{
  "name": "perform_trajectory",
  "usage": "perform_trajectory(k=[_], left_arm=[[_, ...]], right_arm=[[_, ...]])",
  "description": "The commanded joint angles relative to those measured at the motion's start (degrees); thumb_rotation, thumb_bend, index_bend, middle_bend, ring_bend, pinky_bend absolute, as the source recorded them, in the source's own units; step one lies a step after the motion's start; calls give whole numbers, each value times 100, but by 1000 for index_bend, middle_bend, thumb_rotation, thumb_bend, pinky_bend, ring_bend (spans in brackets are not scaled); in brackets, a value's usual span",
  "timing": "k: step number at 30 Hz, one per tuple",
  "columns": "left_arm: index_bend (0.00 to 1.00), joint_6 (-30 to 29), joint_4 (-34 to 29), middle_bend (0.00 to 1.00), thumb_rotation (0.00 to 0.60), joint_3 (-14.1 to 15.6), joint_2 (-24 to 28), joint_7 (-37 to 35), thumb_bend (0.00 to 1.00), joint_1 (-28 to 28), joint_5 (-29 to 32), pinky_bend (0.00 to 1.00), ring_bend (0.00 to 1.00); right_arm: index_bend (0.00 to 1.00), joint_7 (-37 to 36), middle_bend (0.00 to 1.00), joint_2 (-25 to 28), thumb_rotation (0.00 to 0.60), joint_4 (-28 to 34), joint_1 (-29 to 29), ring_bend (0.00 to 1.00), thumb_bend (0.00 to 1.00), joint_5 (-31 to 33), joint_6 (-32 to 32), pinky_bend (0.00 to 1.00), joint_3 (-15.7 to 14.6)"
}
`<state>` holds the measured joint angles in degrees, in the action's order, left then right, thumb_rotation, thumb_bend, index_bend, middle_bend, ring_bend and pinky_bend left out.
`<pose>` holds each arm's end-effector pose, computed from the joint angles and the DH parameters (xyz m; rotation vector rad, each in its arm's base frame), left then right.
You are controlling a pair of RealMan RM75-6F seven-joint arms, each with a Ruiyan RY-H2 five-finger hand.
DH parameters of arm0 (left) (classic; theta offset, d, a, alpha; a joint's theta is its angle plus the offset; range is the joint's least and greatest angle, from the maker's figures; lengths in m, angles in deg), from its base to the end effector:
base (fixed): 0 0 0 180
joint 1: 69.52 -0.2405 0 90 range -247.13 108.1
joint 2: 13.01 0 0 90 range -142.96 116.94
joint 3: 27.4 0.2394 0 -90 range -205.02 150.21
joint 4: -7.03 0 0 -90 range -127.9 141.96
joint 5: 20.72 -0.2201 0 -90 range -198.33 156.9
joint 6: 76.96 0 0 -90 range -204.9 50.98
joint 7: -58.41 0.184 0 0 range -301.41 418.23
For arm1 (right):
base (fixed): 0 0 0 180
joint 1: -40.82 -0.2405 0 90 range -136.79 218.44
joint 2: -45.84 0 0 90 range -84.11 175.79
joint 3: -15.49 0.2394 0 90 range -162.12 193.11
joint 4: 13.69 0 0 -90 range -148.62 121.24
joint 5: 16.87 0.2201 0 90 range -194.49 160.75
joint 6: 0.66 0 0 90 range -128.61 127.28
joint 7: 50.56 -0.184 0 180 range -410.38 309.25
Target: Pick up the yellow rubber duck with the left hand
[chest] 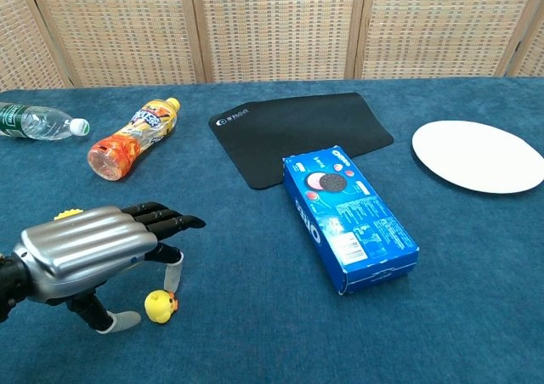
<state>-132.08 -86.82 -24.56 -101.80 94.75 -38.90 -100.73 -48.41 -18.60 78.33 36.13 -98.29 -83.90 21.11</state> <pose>-0.1483 0.2415 -0.0876 -2.2378 -0.6893 -0.7203 -0.3116 -0.2298 0.1501 1.3166 -0.9016 0.8536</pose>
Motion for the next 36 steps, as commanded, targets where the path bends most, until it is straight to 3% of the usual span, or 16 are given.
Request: perform_trajectory(k=[1, 10, 17, 26, 36], left_arm=[[440, 9, 65, 0, 600, 19, -54, 10, 297, 7, 32, 0, 0], [543, -213, 209, 0, 600, 43, -211, -186, 358, -51, -93, 20, 0], [558, -332, 170, 0, 600, 41, -85, -359, 369, -78, -159, 22, 0], [556, -538, 113, 0, 600, -181, 586, -978, 367, -128, -42, 24, 0], [554, -498, 586, 0, 600, -477, 1207, -1785, 369, -174, 382, 23, 0]], right_arm=[[25, -11, 0, 1, 600, 1, 1, 0, 0, -3, -5, 49, 2], [25, -47, 0, 7, 600, -4, 1, 0, 0, -38, -7, 48, -12], [25, -45, 0, 13, 600, 8, 6, 0, 0, -40, -21, 48, -11], [26, -26, 0, 7, 600, -5, -7, 0, 0, -17, 17, 48, -12], [26, 85, 0, -23, 600, 31, -17, 0, 0, -35, 32, 49, -37]])
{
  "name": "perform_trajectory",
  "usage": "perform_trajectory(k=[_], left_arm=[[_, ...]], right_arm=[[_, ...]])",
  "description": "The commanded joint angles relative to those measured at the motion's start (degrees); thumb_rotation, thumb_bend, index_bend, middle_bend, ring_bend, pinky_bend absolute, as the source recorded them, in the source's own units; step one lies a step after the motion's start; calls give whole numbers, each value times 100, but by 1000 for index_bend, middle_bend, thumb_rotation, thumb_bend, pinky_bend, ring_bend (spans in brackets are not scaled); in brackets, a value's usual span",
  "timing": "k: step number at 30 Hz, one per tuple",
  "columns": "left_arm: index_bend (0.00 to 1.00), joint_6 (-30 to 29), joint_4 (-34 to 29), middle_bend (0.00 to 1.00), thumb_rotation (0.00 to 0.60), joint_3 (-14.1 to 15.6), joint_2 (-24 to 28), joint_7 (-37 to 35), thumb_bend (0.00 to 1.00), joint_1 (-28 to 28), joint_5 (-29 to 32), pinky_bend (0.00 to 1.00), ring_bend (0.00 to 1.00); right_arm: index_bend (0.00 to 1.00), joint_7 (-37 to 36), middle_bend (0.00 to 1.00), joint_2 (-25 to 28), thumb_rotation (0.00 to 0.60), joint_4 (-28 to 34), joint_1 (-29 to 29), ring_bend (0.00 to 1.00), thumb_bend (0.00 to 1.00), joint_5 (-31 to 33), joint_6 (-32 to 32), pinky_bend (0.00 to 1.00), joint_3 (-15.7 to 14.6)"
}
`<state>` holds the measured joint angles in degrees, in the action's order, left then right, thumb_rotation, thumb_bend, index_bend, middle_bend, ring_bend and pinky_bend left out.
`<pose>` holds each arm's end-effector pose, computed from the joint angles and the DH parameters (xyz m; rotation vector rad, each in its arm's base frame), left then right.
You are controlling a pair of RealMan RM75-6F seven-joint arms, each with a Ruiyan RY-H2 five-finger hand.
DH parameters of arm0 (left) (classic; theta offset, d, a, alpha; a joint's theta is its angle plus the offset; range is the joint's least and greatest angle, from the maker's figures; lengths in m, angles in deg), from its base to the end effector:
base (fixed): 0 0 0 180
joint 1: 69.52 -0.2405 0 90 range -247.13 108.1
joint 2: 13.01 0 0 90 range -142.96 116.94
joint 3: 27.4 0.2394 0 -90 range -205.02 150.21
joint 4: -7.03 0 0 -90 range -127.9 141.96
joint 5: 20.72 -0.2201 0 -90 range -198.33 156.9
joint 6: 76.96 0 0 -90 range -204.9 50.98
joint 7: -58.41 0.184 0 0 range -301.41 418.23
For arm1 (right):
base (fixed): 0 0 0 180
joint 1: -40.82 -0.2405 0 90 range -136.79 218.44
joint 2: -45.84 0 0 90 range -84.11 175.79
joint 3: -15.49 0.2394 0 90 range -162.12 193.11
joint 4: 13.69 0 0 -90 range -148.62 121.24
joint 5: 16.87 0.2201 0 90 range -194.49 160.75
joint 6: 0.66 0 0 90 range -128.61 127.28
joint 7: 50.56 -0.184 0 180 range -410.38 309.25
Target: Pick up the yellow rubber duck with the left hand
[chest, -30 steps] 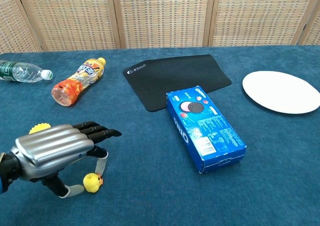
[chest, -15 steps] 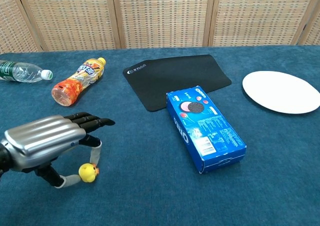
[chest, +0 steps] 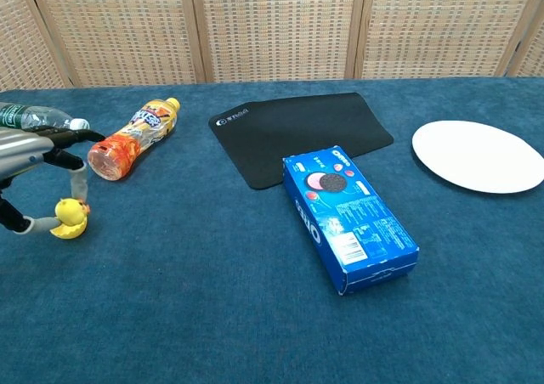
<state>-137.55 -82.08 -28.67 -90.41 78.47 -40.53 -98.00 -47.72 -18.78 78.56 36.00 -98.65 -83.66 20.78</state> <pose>-0.2180 0.3073 0.0025 -1.9112 -0.8078 -0.7245 -0.3098 -0.2293 0.1463 1.3317 -0.9016 0.8478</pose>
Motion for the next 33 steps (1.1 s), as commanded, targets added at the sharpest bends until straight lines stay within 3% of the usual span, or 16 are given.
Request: perform_trajectory(k=[1, 5, 15, 22, 26, 33], left_arm=[[554, 72, 152, 0, 600, -82, 82, -222, 370, -10, 144, 23, 0], [554, 362, 542, 0, 600, -127, 50, -583, 368, 18, 402, 23, 0], [554, 604, 1025, 0, 600, -140, -229, -684, 367, 91, 565, 23, 0], [548, 646, 1021, 0, 600, -179, -304, -661, 367, 156, 588, 23, 0], [465, 750, 956, 0, 600, -143, -281, -556, 363, 178, 681, 10, 0], [425, 758, 975, 0, 600, -108, -250, -438, 362, 156, 786, 2, 0]], right_arm=[[26, 27, 0, -8, 600, 11, -6, 0, 0, 0, 11, 49, -6], [26, 72, 0, -20, 600, 22, -10, 0, 0, -9, 17, 48, -17], [26, 31, 0, -11, 600, 11, -19, 0, 0, 20, 45, 40, -7], [26, 45, 0, -21, 600, 14, -19, 0, 0, 15, 36, 40, -10], [26, 12, 0, -10, 600, 12, -18, 0, 0, 23, 28, 28, 3], [26, -28, 0, -12, 600, -2, -12, 0, 0, 22, 23, 28, 1]])
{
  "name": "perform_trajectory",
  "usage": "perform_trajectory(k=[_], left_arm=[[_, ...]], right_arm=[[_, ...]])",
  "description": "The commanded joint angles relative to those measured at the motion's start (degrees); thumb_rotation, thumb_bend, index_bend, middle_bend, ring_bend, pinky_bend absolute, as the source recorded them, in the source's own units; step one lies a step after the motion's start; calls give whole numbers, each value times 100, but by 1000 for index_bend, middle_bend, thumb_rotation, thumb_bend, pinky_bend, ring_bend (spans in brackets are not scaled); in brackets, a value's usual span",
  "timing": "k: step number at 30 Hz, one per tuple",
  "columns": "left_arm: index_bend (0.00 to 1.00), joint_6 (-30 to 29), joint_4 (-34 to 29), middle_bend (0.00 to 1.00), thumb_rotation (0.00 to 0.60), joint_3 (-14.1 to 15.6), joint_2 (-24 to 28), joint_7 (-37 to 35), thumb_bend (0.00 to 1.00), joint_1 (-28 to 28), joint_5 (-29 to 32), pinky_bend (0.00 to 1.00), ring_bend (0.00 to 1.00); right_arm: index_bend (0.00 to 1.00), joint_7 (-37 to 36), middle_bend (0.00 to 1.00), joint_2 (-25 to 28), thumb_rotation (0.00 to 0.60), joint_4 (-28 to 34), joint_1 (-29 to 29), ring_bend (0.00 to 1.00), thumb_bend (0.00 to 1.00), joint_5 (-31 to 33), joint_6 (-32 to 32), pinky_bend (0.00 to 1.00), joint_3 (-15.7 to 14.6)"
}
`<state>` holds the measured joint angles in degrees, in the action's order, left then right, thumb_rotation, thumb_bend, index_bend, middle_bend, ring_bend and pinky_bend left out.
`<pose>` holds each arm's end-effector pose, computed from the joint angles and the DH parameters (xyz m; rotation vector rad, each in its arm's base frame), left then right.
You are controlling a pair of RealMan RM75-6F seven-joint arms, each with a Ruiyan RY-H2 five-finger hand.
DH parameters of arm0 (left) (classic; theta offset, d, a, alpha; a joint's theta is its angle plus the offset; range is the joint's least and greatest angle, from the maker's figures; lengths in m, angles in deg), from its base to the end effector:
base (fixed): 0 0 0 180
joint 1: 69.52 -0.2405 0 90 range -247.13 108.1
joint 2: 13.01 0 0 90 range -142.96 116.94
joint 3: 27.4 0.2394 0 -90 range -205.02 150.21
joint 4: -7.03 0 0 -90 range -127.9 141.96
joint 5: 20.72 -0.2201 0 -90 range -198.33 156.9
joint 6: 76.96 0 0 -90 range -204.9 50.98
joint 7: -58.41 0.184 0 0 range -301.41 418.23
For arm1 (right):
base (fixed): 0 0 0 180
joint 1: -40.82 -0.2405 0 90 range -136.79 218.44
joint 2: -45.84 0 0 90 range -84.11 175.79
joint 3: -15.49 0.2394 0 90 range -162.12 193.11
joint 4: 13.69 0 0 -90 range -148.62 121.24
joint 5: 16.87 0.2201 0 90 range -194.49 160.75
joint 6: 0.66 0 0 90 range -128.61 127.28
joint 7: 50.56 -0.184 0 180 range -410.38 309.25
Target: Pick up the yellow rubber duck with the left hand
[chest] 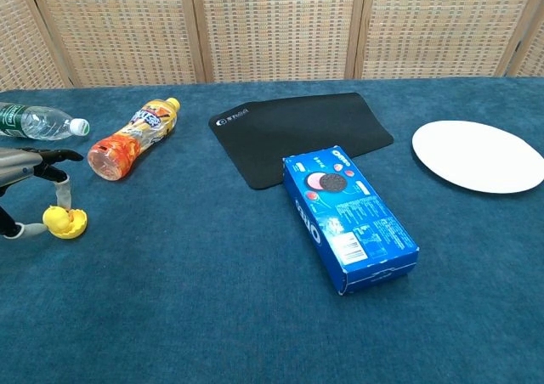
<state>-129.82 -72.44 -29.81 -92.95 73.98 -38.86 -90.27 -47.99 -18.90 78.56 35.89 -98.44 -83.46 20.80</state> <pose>-0.2665 0.3331 -0.0037 -1.8414 -0.9501 -0.5827 -0.3100 -0.2299 0.1454 1.3292 -0.9096 0.8509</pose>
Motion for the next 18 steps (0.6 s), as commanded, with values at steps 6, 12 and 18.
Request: perform_trajectory(k=[6, 12, 18], left_arm=[[177, -48, 25, 0, 600, 8, 48, -82, 353, -51, 29, 0, 0], [66, -154, -27, 0, 600, -6, 99, -215, 346, -91, -55, 0, 0], [62, -419, -258, 0, 600, -52, 213, -509, 344, -207, -197, 0, 0]], right_arm=[[26, 53, 0, -13, 600, 9, -10, 0, 0, -9, 28, 28, -21], [26, 68, 0, -15, 600, 15, -12, 0, 0, -2, 36, 28, -24], [26, 55, 0, -13, 600, 10, -14, 0, 0, 4, 40, 29, -20]])
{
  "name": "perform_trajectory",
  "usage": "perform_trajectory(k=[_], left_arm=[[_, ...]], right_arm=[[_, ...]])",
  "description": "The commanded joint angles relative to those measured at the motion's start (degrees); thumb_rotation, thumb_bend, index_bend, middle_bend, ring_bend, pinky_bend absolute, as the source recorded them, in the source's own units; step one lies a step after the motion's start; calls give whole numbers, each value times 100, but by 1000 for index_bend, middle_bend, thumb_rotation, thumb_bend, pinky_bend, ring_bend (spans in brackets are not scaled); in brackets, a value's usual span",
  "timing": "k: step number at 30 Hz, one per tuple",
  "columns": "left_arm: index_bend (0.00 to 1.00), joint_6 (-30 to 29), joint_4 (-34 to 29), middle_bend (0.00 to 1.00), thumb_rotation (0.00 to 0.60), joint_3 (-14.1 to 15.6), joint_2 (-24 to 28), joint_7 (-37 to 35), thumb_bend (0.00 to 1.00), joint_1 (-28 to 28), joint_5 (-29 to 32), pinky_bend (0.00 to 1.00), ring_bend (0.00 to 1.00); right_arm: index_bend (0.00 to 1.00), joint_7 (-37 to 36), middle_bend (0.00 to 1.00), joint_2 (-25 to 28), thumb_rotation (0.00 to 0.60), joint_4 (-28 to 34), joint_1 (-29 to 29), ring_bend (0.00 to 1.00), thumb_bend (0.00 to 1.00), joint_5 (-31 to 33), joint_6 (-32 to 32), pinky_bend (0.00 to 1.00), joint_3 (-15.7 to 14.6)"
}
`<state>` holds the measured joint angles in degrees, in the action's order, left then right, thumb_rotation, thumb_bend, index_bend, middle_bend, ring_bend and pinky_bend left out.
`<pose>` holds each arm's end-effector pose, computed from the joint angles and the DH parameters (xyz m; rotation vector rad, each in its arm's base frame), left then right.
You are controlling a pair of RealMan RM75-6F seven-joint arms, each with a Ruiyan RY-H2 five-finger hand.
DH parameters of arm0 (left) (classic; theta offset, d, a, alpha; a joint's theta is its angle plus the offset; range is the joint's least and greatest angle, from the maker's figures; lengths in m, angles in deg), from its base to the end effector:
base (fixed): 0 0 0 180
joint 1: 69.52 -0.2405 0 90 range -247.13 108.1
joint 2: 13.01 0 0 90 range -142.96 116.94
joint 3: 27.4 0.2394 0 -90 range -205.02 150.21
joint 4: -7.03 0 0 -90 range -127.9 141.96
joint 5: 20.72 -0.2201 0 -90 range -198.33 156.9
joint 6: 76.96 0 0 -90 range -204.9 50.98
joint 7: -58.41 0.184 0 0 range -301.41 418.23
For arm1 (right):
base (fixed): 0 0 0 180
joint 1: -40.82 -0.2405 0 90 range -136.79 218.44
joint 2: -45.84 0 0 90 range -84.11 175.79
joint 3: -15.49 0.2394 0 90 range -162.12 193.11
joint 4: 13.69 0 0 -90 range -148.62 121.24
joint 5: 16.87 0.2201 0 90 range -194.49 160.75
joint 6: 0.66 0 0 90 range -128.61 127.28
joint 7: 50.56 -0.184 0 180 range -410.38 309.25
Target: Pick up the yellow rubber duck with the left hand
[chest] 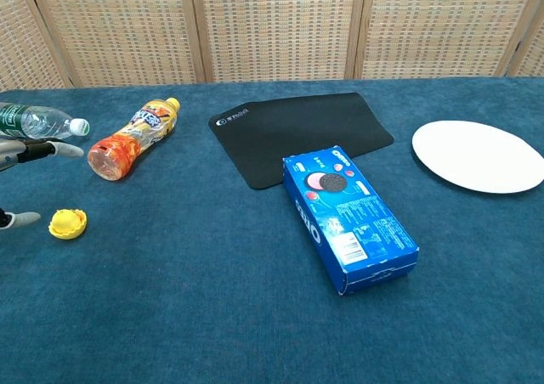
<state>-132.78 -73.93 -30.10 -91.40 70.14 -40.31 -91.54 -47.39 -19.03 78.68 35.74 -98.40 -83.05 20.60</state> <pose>-0.2666 0.3304 0.0106 -1.7821 -0.9834 -0.6545 -0.3097 -0.2299 0.1426 1.3390 -0.9120 0.8411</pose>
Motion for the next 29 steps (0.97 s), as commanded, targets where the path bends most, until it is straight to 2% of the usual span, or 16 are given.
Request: perform_trajectory(k=[1, 3, 5, 6, 10, 12, 18, 21, 29], left_arm=[[60, -179, -157, 0, 600, -28, 83, -178, 342, -88, -102, 0, 0], [56, -511, -414, 0, 600, -39, 212, -391, 338, -242, -266, 0, 0], [43, -1202, -831, 0, 600, 36, 410, -459, 333, -574, -573, 0, 0], [32, -1508, -1017, 0, 600, 109, 490, -398, 333, -741, -712, 0, 0], [0, -2127, -1486, 0, 600, 296, 664, -155, 327, -1134, -948, 0, 0], [0, -2466, -1768, 0, 600, 508, 812, 132, 324, -1404, -1134, 0, 0], [0, -3105, -1935, 0, 600, 802, 823, 875, 314, -1933, -1392, 0, 0], [0, -3233, -1895, 0, 600, 893, 847, 922, 314, -2113, -1457, 0, 0], [0, -3549, -1952, 0, 600, 772, 1017, 822, 314, -2297, -1716, 0, 0]], right_arm=[[26, -7, 0, 0, 600, -5, 0, 0, 0, -2, -1, 29, 0], [26, -17, 0, 0, 600, -8, -2, 0, 0, -6, -2, 28, 1], [26, -17, 0, -6, 600, -17, -1, 0, 0, -30, -13, 28, -5], [26, -18, 0, -13, 600, -30, -1, 0, 0, -54, -24, 28, -12], [26, -60, 0, -47, 600, -84, -2, 0, 0, -178, -101, 27, -26], [27, -43, 0, -86, 600, -112, 0, 0, 0, -255, -167, 26, -31], [25, 42, 0, -171, 600, -159, 26, 0, 0, -400, -314, 25, -58], [24, 42, 0, -186, 600, -154, 44, 0, 0, -502, -402, 24, -77], [24, 83, 0, -207, 600, -123, 48, 0, 0, -685, -482, 24, -131]])
